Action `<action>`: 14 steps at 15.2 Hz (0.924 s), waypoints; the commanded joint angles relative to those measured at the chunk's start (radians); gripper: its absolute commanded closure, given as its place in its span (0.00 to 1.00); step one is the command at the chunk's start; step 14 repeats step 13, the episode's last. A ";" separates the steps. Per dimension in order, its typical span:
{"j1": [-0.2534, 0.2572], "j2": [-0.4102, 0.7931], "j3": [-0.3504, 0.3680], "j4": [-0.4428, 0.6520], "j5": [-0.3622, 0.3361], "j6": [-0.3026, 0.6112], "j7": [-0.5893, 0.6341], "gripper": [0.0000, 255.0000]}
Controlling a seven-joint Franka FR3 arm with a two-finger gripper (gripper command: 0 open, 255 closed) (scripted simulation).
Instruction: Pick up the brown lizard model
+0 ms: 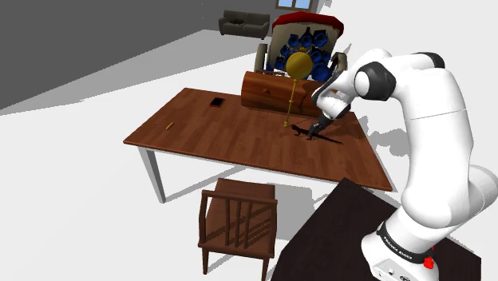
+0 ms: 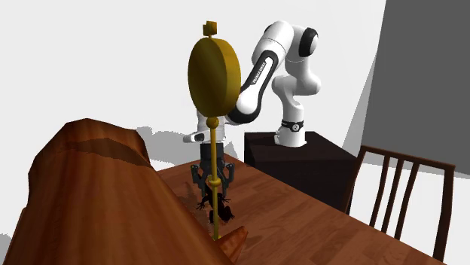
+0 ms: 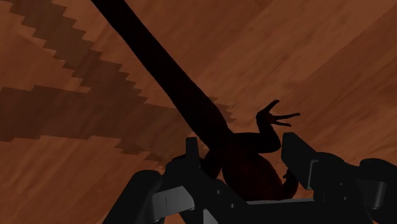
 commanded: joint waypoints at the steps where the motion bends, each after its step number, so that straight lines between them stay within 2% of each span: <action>1: 0.007 -0.019 -0.012 -0.006 -0.015 -0.013 0.013 1.00; 11: 0.050 -0.119 -0.072 -0.035 -0.096 -0.076 0.086 1.00; 14: 0.051 -0.120 -0.073 -0.035 -0.097 -0.077 0.087 1.00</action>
